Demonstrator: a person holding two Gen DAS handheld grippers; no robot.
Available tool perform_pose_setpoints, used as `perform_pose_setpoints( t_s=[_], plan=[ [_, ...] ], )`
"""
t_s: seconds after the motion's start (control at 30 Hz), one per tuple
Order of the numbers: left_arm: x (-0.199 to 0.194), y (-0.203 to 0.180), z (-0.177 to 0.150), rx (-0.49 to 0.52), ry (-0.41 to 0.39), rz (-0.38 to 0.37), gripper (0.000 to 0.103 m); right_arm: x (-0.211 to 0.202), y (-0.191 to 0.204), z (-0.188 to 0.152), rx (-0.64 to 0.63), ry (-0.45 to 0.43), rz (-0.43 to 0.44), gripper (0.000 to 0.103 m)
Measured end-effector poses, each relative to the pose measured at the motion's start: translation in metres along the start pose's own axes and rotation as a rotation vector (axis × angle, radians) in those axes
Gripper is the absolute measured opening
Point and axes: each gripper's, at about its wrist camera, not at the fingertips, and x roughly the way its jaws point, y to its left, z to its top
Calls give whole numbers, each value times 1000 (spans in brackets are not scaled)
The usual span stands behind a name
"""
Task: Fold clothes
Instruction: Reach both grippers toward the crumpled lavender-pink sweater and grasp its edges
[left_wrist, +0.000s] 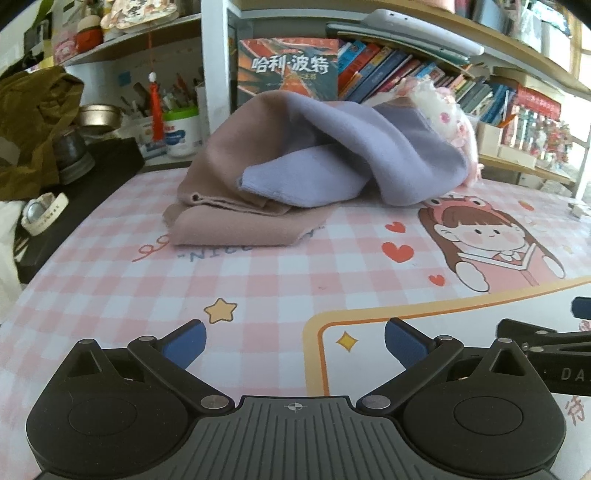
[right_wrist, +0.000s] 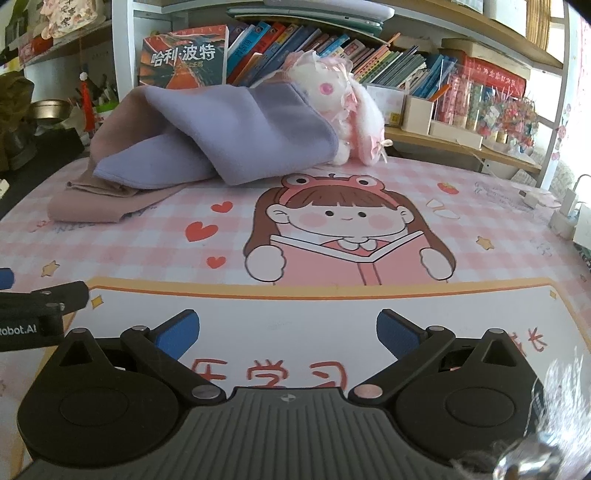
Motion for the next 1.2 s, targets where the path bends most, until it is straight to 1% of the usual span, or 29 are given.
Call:
perform_pose_setpoints(
  t_s=[0.23,0.4,0.5,0.63,0.77,0.93,1.03,1.1,1.2],
  plan=[
    [1,8,-1,18,16,-41,103,-2,11,-3,15,20,32,103],
    [4,15,-1,21,45,-87,103,-3,18,-5,16,33,21,103],
    [9,19,3,14,71,-94,103,-1,17,-4,37,44,19,103],
    [20,29,18,-39,112,-105,103,2,16,4,68,36,11,103],
    [33,36,33,-83,122,-106,103,5,19,15,64,22,3,103],
    [49,40,53,-94,114,-109,103,12,18,28,40,4,-24,103],
    [57,39,64,-93,106,-116,102,15,10,35,65,0,-34,103],
    [63,36,70,-88,105,-123,99,17,5,38,86,6,-38,103],
    [71,30,78,-79,105,-129,99,20,-3,41,115,17,-46,103]
  ],
)
